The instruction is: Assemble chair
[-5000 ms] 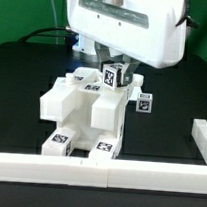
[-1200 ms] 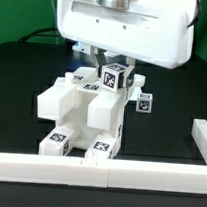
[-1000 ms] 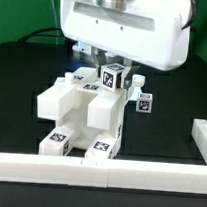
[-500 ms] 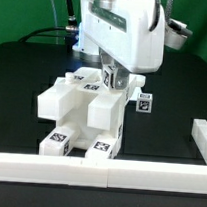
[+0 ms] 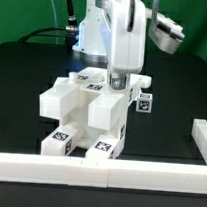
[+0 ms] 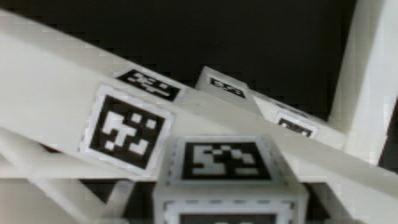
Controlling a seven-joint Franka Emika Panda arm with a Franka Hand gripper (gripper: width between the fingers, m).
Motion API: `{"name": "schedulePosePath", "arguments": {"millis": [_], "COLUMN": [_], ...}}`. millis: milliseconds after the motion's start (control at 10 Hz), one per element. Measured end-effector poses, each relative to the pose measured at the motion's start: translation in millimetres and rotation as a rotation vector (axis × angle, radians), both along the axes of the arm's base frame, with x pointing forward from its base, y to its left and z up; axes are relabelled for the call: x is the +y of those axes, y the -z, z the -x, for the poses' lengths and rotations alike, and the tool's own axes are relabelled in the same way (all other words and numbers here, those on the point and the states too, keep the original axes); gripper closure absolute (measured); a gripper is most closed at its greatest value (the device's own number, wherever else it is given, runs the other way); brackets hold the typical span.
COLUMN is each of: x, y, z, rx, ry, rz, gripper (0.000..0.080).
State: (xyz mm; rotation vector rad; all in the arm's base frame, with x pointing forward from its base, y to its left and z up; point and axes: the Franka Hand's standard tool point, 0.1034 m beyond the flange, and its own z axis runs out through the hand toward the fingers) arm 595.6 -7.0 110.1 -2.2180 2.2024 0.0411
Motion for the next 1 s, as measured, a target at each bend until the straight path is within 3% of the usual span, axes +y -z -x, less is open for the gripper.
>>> {"name": "schedulePosePath", "arguments": {"millis": [100,200,400,1000], "x": [1.2,1.8,3.6,5.4], "y": [0.3,0.3,-0.7,-0.1], "z": [0.1,0.1,-0.6,-0.3], "rx": [0.001,0.002,0.002,-0.01], "ry": [0.032,0.045,-0.013,-0.418], "rz": [-0.001,-0.001,-0.003,-0.006], "gripper": [0.0423,0.0423,0.0193,0.015]}}
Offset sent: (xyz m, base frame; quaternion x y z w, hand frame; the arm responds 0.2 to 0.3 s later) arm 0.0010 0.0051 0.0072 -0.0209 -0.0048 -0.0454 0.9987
